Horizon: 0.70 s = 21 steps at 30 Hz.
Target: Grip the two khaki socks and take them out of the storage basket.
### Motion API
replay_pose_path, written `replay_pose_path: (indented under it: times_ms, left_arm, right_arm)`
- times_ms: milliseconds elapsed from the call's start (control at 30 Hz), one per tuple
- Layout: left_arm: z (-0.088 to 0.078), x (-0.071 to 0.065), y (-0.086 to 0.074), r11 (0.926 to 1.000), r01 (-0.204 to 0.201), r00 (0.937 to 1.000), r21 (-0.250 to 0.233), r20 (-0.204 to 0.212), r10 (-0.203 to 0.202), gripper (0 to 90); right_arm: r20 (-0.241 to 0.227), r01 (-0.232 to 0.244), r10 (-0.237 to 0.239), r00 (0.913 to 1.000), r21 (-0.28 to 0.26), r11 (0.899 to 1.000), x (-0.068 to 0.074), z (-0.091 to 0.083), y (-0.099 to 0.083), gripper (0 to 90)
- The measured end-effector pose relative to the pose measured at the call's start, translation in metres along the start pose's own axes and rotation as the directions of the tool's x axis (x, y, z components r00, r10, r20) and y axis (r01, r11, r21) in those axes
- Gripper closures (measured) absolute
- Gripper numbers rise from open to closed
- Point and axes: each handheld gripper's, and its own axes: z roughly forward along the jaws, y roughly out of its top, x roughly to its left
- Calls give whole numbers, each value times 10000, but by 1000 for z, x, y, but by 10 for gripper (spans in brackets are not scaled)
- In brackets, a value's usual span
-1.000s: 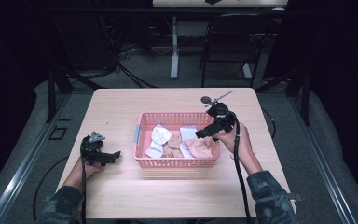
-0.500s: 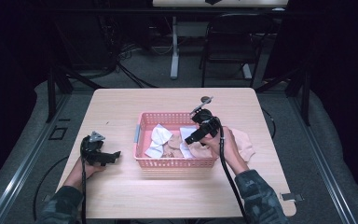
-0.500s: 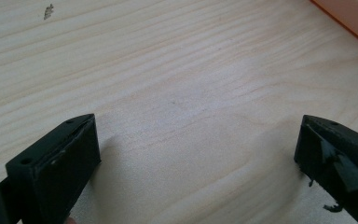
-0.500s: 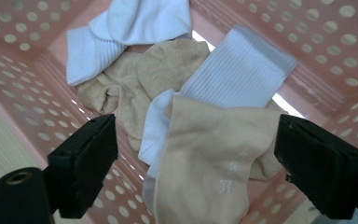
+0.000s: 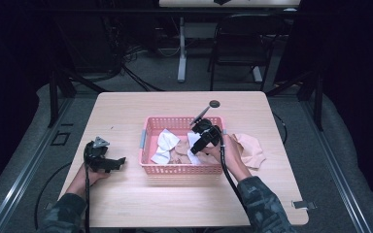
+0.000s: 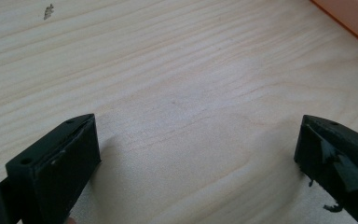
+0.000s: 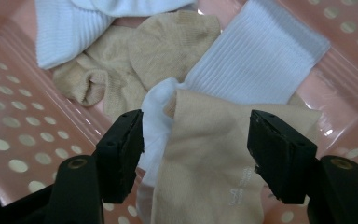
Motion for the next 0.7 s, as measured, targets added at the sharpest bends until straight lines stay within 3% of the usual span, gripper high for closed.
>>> replay_pose_path:
  times_ms: [200, 367, 533, 700]
  left_arm:
    - [0, 0, 0, 10000, 0, 10000, -1, 1, 0, 0]
    - [0, 0, 0, 10000, -1, 10000, -1, 0, 1, 0]
    - [0, 0, 0, 10000, 1, 10000, -2, -1, -1, 0]
    - [0, 0, 0, 10000, 0, 10000, -3, -1, 0, 0]
  right_arm:
    - [153, -204, 197, 9997, 475, 9987, -1, 8, -1, 438]
    - [329, -26, -5, 9995, 942, 9955, 1, 14, -4, 571]
    - [431, -12, -35, 9991, 1076, 9942, 0, 15, -4, 739]
    - [320, -111, 84, 9995, 870, 9961, -2, 13, -6, 874]
